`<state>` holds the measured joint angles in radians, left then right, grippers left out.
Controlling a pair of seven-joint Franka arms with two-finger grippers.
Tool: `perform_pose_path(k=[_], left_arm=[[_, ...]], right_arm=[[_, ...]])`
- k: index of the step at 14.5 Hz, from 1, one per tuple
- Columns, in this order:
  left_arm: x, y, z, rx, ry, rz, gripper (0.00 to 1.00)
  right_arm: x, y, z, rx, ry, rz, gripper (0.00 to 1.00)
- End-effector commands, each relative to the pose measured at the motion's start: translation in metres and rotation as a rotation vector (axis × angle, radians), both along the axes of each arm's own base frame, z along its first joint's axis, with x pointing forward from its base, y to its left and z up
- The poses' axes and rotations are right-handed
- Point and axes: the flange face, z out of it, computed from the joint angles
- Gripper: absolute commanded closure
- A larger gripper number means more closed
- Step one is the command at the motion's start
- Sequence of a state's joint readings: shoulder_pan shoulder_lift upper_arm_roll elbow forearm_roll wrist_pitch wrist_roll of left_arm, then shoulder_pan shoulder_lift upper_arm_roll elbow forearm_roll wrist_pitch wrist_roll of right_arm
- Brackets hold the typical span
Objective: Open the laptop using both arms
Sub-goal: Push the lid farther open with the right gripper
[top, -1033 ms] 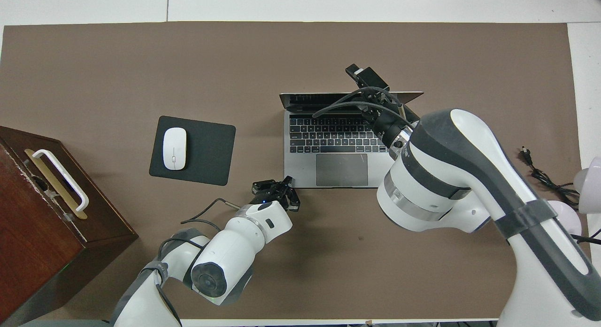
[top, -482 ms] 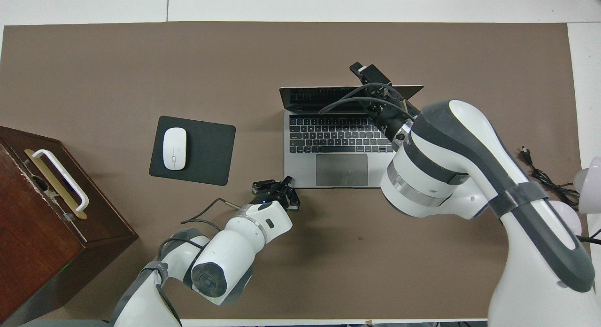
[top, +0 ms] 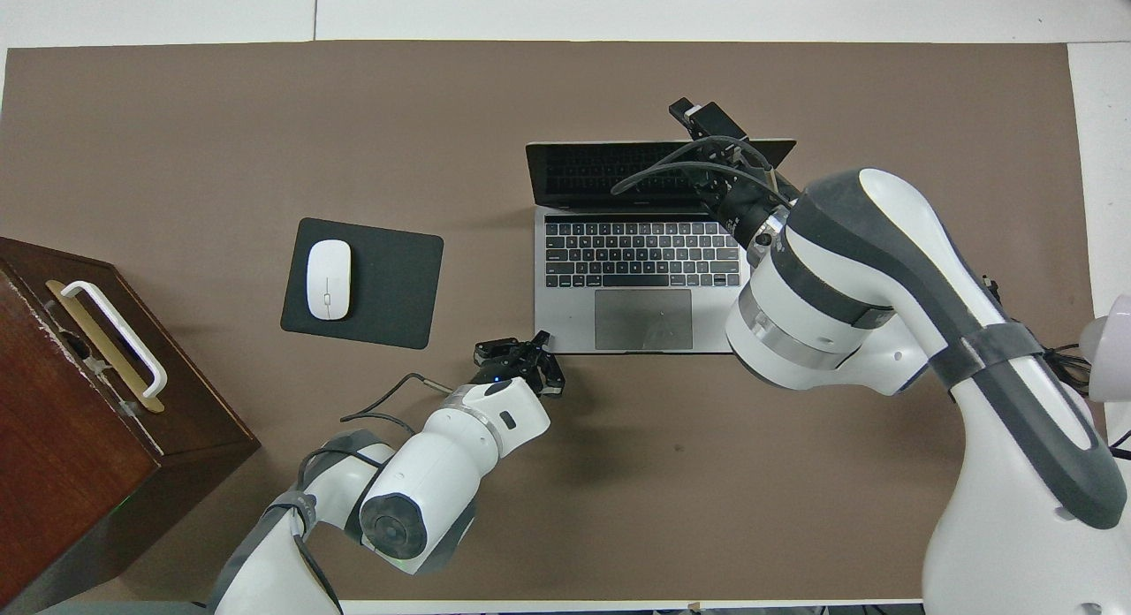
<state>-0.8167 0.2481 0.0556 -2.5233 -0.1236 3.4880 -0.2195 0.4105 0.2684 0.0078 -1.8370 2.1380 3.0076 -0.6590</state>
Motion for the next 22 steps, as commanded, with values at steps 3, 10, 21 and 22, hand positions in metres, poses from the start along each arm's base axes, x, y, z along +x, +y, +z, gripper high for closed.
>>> perform_pose_path(k=[3,10,21,22], left_arm=[[0.006,-0.001,-0.013,0.006,0.004,0.019,1.00],[0.006,0.000,-0.013,0.004,0.005,0.023,1.00],[0.006,0.000,-0.013,0.005,0.004,0.022,1.00],[0.005,0.001,-0.014,0.007,0.006,0.022,1.00]], right_arm=[[0.010,-0.005,0.003,-0.033,-0.033,0.022,0.00],[-0.008,0.016,0.028,-0.088,-0.051,0.034,0.00],[-0.061,-0.004,-0.001,-0.246,0.001,0.130,0.00],[-0.066,-0.007,-0.001,-0.251,0.004,0.131,0.00]])
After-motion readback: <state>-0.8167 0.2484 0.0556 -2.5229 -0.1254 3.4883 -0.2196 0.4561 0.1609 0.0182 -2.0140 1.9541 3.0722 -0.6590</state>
